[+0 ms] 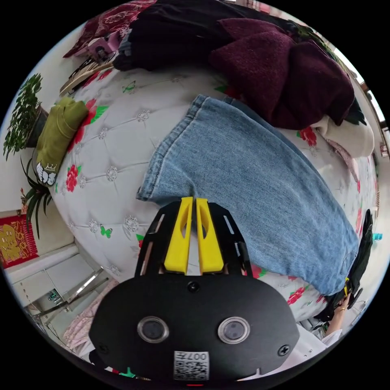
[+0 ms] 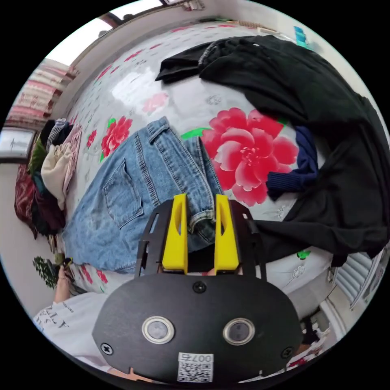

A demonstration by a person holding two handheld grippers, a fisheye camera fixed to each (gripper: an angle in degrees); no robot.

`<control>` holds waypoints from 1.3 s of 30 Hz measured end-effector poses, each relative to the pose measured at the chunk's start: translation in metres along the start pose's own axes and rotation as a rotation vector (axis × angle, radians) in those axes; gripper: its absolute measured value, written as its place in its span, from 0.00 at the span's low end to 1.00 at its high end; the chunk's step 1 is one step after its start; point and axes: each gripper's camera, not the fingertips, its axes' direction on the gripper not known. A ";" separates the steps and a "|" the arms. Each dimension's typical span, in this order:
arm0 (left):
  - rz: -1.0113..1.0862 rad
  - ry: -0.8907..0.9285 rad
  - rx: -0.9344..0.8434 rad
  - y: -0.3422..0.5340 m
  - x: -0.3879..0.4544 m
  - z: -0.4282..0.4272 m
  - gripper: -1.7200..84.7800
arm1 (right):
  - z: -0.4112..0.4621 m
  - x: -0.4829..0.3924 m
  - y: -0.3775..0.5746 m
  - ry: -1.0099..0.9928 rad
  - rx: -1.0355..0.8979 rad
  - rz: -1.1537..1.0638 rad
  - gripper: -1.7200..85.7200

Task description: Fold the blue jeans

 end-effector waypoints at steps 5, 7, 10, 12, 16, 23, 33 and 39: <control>0.062 0.137 0.171 0.018 0.000 -0.069 0.01 | -0.055 -0.018 0.034 -0.019 0.151 -0.147 0.08; 0.116 0.172 0.216 0.019 0.007 -0.086 0.01 | -0.086 -0.019 0.065 0.014 0.241 -0.160 0.08; 0.177 0.244 0.250 0.008 0.025 -0.089 0.01 | -0.087 -0.003 0.094 0.107 0.289 -0.060 0.08; 0.192 0.219 0.218 -0.002 0.037 -0.069 0.01 | -0.056 0.017 0.101 0.142 0.209 0.027 0.08; 0.144 0.195 0.109 0.003 0.028 -0.030 0.01 | -0.022 0.035 0.124 0.166 0.120 0.224 0.09; 0.082 0.259 0.113 0.050 -0.019 -0.022 0.01 | -0.017 -0.155 0.105 0.136 0.212 -0.338 0.10; 0.050 0.237 0.108 0.049 -0.021 -0.014 0.01 | 0.160 -0.501 0.088 -0.064 -0.084 -1.049 0.09; 0.034 0.229 0.146 0.061 -0.025 -0.022 0.01 | 0.225 -0.609 0.133 -0.039 -0.181 -1.225 0.05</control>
